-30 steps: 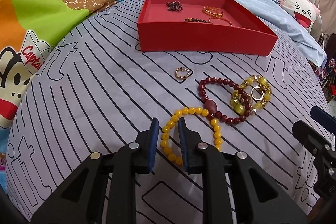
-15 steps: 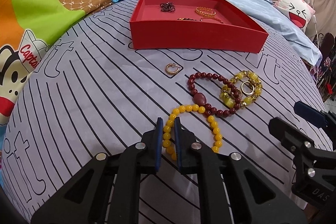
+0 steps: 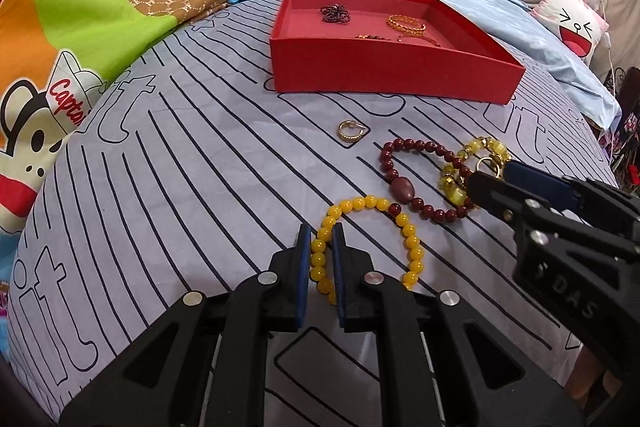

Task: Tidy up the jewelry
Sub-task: 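Grasp the yellow bead bracelet with the left tool while the right tool grasps the dark red bead bracelet, then carry the yellow bracelet with the left tool while the right tool carries the dark red bracelet into the tray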

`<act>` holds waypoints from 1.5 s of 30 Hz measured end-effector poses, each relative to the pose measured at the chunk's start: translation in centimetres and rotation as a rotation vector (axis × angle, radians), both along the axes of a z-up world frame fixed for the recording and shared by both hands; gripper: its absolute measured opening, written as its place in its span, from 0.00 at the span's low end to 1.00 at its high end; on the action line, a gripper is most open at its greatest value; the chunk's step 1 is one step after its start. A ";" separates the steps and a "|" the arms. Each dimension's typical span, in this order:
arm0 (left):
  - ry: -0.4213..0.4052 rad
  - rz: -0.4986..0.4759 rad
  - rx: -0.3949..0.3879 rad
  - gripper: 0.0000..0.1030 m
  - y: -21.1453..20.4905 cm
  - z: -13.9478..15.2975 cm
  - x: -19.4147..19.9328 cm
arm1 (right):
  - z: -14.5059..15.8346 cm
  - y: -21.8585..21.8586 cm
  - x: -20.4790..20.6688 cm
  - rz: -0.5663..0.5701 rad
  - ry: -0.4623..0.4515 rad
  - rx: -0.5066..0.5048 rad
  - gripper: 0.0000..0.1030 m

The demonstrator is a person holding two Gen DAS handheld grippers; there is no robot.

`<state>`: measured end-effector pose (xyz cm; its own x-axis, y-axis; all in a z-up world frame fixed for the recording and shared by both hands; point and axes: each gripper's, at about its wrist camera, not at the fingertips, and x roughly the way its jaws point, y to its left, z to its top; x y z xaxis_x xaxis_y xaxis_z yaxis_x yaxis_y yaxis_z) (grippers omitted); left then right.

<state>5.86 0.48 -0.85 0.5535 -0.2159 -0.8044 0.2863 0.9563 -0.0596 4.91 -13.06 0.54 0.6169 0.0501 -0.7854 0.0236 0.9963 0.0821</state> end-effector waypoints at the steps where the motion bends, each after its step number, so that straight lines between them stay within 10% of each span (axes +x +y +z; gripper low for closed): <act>1: 0.000 -0.001 0.000 0.10 0.0 0.0 0.0 | -0.1 0.1 0.3 0.004 0.003 0.002 0.31; 18: 0.009 0.002 -0.010 0.10 0.1 0.0 0.1 | -0.8 0.0 0.6 0.010 0.019 0.033 0.08; 45: -0.066 -0.040 -0.068 0.07 -0.9 4.7 -1.3 | 4.3 -3.7 -4.1 -0.055 -0.099 0.071 0.07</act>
<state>4.60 -0.41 3.87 0.5942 -0.2921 -0.7494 0.3300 0.9382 -0.1041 0.86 -16.74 4.87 0.6943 0.0672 -0.7166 0.0662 0.9854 0.1566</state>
